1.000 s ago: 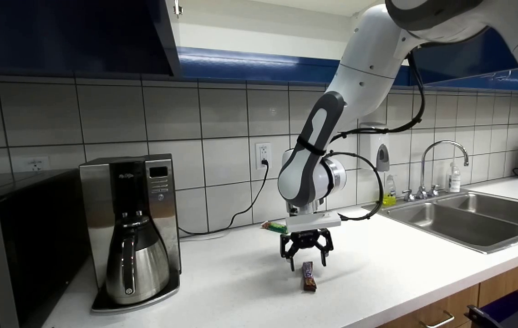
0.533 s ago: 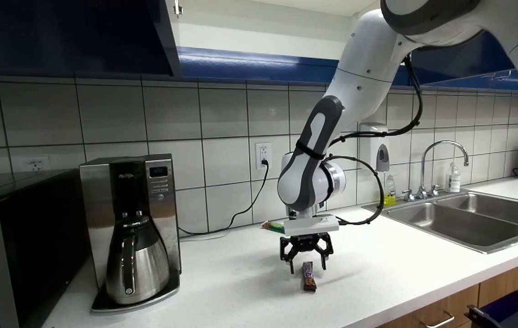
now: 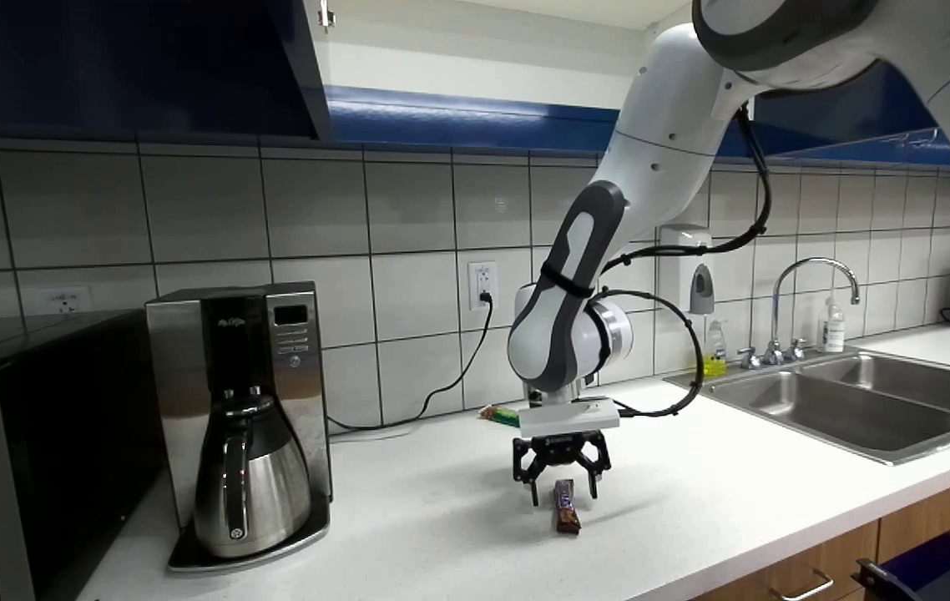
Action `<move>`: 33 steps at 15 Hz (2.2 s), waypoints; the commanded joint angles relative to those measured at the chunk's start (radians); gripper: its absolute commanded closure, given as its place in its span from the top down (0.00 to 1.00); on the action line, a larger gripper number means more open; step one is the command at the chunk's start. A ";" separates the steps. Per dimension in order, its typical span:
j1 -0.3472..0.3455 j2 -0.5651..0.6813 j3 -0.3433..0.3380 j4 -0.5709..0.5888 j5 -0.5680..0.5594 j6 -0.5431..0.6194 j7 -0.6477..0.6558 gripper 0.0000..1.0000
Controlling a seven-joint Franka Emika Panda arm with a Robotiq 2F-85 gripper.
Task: Put the brown snack bar in the top cabinet
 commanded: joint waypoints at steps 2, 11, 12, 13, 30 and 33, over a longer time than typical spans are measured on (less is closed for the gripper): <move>0.016 0.012 -0.011 0.015 -0.012 0.003 0.029 0.72; 0.015 0.026 -0.005 0.027 -0.005 0.007 0.019 0.03; 0.011 0.024 -0.001 0.027 0.000 0.009 0.013 0.02; 0.008 0.018 0.001 0.023 0.003 0.012 0.010 0.05; -0.082 -0.357 0.112 -0.210 0.010 -0.079 -0.400 0.05; -0.097 -0.457 0.126 -0.273 0.011 -0.124 -0.474 0.05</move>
